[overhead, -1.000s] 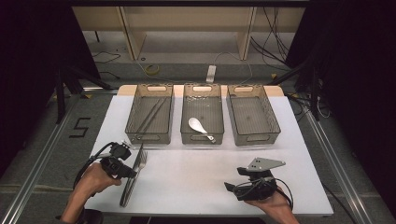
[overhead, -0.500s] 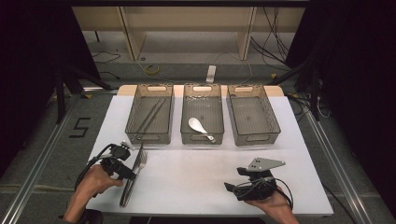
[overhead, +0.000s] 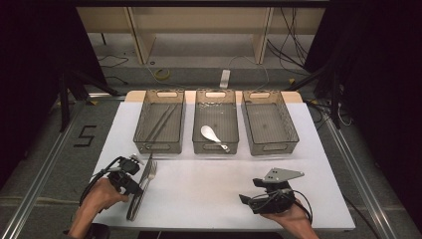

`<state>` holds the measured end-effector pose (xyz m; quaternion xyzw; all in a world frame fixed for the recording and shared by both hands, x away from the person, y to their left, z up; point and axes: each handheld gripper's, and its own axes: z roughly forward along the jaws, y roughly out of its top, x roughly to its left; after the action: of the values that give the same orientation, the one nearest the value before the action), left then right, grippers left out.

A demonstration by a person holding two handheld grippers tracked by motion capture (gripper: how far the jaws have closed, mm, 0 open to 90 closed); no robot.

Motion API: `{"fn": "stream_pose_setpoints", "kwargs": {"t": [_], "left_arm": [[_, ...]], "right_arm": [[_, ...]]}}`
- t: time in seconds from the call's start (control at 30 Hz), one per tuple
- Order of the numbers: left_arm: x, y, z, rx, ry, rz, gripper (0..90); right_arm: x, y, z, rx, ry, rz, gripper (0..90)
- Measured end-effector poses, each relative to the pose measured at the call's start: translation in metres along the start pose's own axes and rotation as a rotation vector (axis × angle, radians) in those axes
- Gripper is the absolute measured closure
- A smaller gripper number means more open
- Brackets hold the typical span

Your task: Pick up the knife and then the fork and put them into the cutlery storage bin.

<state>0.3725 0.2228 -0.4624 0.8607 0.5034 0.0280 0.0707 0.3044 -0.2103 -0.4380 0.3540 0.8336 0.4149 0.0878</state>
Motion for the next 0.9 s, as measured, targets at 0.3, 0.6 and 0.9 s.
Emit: {"fn": "stream_pose_setpoints", "kwargs": {"t": [0.3, 0.6, 0.9], "left_arm": [[0.0, -0.0032, -0.0009, 0.005, -0.002, 0.019, 66.6], [0.0021, -0.0041, -0.0005, -0.003, -0.006, 0.008, 74.1], [0.0012, -0.0037, -0.0007, -0.002, 0.006, 0.04, 79.0]], "right_arm": [[0.0002, 0.0, -0.0004, -0.001, -0.001, 0.0, 27.2], [0.0008, 0.0001, -0.0007, -0.002, -0.001, -0.003, 27.6], [0.0013, 0.0004, -0.001, -0.001, 0.001, -0.005, 27.9]]}}
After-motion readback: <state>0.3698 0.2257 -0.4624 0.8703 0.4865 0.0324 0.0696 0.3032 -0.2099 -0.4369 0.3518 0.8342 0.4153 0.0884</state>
